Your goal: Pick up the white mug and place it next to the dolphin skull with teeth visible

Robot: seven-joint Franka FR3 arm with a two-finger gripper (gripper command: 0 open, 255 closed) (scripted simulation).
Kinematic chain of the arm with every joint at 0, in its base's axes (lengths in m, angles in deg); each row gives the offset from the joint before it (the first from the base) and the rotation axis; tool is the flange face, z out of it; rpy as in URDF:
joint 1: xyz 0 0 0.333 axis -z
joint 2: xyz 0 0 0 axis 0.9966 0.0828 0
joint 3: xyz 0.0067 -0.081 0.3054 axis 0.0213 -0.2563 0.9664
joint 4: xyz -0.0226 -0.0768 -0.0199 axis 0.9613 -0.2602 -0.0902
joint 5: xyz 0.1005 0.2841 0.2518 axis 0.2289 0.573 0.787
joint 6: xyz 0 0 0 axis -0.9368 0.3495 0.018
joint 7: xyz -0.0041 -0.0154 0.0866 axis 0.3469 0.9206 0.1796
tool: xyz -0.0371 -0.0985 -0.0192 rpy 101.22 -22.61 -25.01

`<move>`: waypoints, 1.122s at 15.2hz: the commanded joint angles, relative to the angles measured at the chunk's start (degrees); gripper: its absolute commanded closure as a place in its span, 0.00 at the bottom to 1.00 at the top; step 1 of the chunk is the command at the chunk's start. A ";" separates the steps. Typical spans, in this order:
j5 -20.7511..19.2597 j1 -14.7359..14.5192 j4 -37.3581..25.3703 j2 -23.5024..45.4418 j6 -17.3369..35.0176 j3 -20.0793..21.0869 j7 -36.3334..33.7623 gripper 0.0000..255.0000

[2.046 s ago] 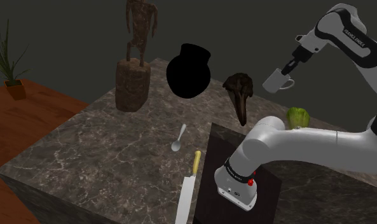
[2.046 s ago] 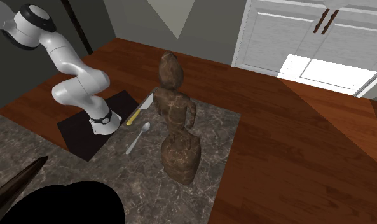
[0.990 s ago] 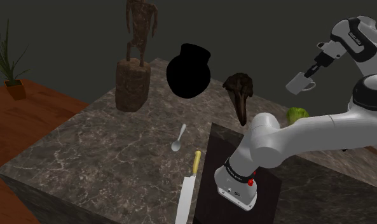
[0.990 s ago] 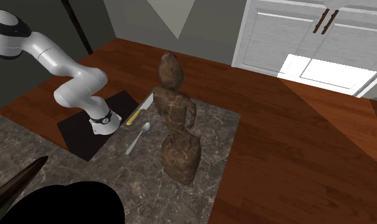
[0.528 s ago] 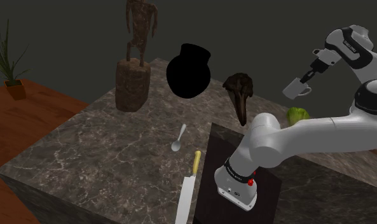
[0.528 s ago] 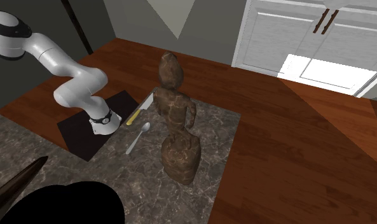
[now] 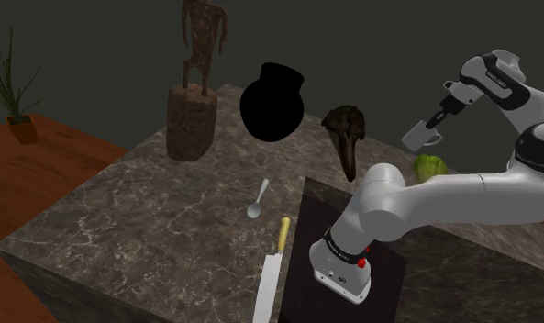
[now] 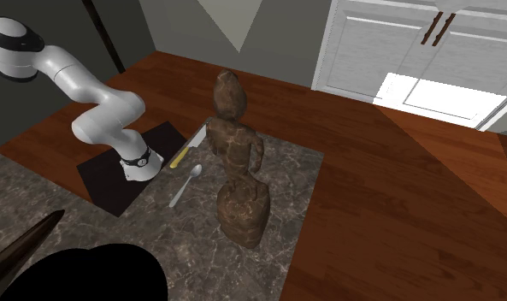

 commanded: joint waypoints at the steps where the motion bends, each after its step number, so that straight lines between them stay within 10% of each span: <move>1: -0.59 0.50 1.59 -0.63 1.20 -0.41 -0.27 1.00; 17: -5.72 2.30 10.99 -4.75 9.72 -5.57 -1.97 1.00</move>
